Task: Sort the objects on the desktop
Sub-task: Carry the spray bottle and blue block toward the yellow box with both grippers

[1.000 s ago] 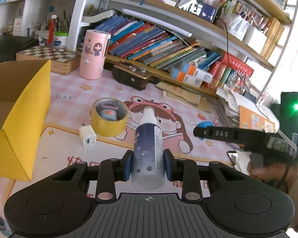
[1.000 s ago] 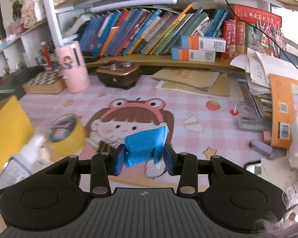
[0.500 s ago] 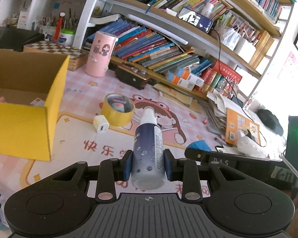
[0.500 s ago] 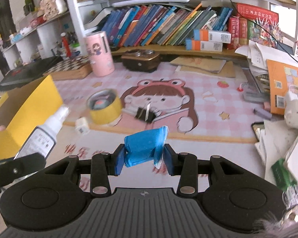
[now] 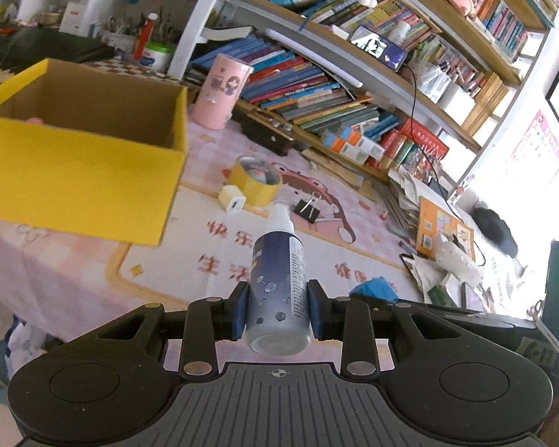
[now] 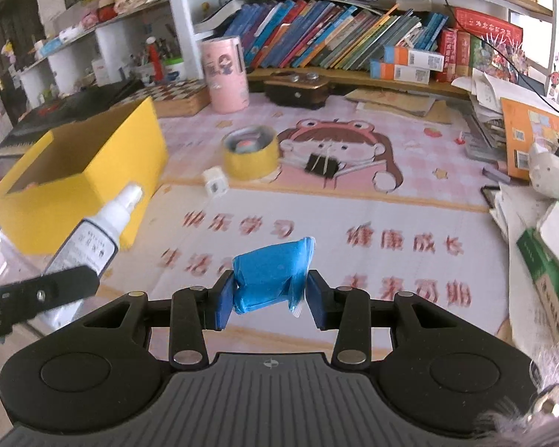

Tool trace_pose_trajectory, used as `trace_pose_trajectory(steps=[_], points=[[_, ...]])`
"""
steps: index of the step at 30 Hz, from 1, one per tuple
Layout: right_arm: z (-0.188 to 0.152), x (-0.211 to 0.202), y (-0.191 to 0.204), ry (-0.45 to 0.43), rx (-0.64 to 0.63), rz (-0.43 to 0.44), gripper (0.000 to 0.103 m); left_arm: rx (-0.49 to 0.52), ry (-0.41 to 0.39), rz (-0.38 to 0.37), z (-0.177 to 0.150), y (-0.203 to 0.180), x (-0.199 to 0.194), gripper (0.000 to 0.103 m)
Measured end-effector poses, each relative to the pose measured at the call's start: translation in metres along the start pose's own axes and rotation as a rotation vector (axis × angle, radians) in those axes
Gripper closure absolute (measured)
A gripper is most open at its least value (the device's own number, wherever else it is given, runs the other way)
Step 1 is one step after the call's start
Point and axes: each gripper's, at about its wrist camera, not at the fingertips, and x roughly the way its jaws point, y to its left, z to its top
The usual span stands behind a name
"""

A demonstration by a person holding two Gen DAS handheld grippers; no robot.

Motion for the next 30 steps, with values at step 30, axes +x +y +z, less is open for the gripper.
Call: trace_pose_trajectory(steps=[30], points=[[-0.049, -0.023, 0.133, 0.042, -0.106, 0.144, 0.065, -0.094, -0.057, 0.131, -0.035, 0.086, -0.112, 0.072]])
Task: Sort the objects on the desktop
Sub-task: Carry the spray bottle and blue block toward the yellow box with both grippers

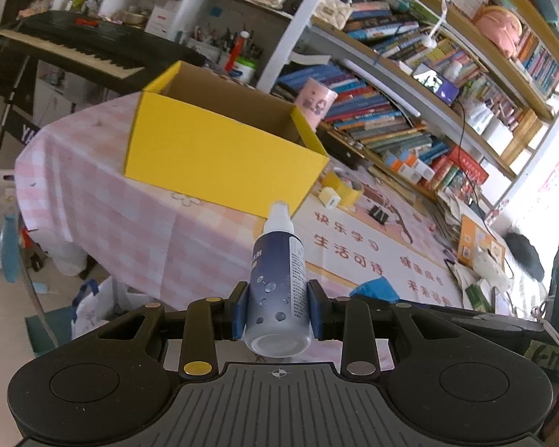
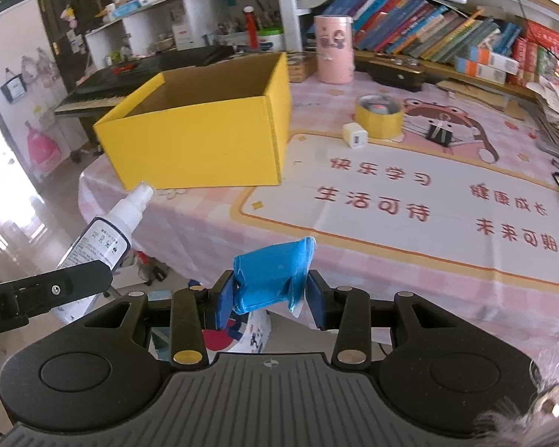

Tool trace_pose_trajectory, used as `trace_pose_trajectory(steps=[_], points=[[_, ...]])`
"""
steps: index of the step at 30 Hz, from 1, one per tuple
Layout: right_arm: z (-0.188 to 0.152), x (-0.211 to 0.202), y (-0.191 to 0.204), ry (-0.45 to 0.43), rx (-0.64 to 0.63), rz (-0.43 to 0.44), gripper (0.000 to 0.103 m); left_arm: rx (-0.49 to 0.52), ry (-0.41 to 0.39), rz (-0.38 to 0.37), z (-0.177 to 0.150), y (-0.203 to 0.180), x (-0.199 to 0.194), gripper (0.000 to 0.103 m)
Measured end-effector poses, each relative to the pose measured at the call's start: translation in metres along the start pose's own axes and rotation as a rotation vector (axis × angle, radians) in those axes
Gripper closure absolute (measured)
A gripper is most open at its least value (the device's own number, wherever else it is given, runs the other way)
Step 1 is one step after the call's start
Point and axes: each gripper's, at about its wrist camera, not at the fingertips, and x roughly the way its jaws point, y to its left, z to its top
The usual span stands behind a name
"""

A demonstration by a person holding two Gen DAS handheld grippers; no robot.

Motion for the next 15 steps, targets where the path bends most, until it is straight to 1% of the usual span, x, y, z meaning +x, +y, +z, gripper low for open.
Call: trace_pose_trajectory(steps=[7, 15], points=[[0.002, 0.004, 0.02, 0.009, -0.035, 0.042, 0.065, -0.019, -0.025, 0.012, 0.003, 0.013, -0.008, 0.072], [0.005, 0.008, 0.035, 0.014, -0.06, 0.063, 0.065, -0.029, -0.039, 0.017, 0.003, 0.023, -0.016, 0.072]])
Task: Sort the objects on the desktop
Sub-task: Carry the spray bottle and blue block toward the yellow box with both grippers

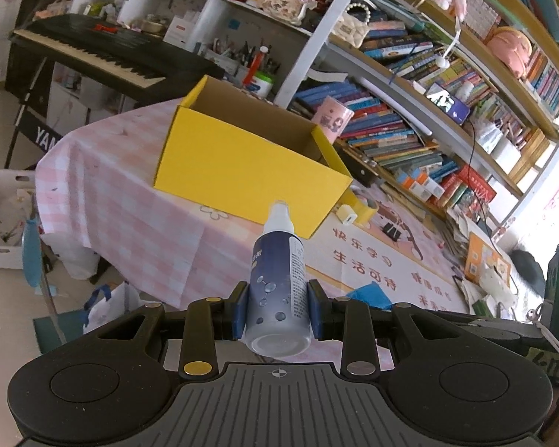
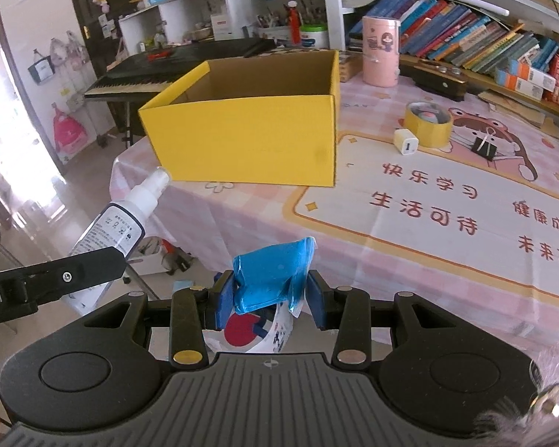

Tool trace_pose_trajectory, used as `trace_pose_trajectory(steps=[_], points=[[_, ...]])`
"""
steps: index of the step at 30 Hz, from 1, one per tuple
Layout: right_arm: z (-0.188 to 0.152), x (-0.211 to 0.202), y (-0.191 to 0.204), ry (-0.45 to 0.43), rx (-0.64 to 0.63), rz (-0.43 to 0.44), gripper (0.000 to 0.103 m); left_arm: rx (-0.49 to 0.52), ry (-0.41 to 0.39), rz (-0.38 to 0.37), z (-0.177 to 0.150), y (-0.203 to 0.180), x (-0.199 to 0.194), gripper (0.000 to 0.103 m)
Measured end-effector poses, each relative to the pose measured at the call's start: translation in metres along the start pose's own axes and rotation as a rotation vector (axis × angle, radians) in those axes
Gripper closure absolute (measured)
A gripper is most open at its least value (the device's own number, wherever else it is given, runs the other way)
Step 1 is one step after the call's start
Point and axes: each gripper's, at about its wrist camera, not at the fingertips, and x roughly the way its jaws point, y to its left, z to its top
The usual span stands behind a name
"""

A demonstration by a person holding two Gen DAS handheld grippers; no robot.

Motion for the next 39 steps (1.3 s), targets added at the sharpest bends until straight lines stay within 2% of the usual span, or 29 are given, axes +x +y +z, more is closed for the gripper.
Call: trace_pose_trajectory(steps=[21, 26, 33, 39], points=[[0.006, 0.014, 0.013, 0.034, -0.042, 0.031, 0.065, -0.046, 0.006, 0.031, 0.0, 0.012, -0.001, 0.072], [0.015, 0.023, 0.013, 0.033, -0.044, 0.048, 0.065, -0.035, -0.015, 0.045, 0.008, 0.013, 0.002, 0.072], [0.039, 0.032, 0.011, -0.012, -0.07, 0.077, 0.065, -0.001, -0.031, 0.057, 0.026, 0.008, 0.016, 0.072], [0.068, 0.038, 0.006, -0.08, -0.092, 0.105, 0.065, 0.01, -0.07, 0.047, 0.054, 0.005, 0.03, 0.072]])
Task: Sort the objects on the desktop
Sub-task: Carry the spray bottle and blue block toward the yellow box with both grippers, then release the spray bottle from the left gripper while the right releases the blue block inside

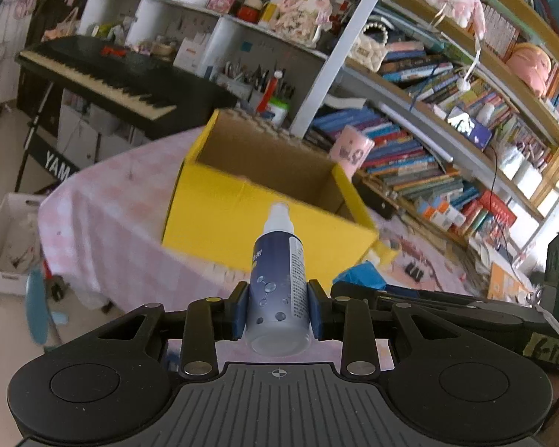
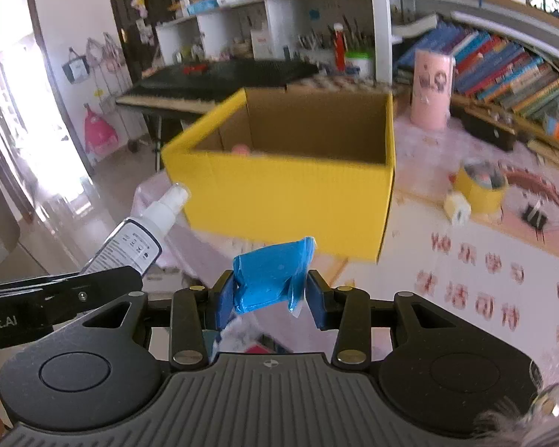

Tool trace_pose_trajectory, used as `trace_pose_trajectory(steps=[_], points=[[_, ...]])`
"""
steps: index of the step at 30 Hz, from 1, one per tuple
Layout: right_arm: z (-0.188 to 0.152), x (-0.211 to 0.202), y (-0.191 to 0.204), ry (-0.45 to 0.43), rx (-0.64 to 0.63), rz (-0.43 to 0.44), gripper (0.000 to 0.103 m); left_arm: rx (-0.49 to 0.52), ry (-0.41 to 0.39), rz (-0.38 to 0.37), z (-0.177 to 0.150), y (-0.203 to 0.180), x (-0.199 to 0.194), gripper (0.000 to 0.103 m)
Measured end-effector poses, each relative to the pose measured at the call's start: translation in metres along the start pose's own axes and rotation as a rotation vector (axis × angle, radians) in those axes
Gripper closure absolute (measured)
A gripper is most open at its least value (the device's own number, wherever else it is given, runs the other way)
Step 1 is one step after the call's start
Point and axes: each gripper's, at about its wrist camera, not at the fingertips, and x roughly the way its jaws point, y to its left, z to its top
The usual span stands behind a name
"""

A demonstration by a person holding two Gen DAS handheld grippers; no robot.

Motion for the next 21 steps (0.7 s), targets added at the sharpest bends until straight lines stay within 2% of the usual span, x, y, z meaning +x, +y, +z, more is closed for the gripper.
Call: trace_pose_trajectory(steps=[11, 15, 21], points=[[0.069, 0.025, -0.039, -0.117, -0.046, 0.012, 0.065, 0.06, -0.076, 0.028, 0.057, -0.015, 0.046, 0.072], [0.089, 0.045, -0.054, -0.11, -0.062, 0.02, 0.065, 0.068, -0.079, 0.053, 0.075, -0.017, 0.069, 0.072], [0.114, 0.082, -0.067, -0.055, -0.119, 0.048, 0.065, 0.074, -0.053, 0.107, 0.096, -0.014, 0.11, 0.072]])
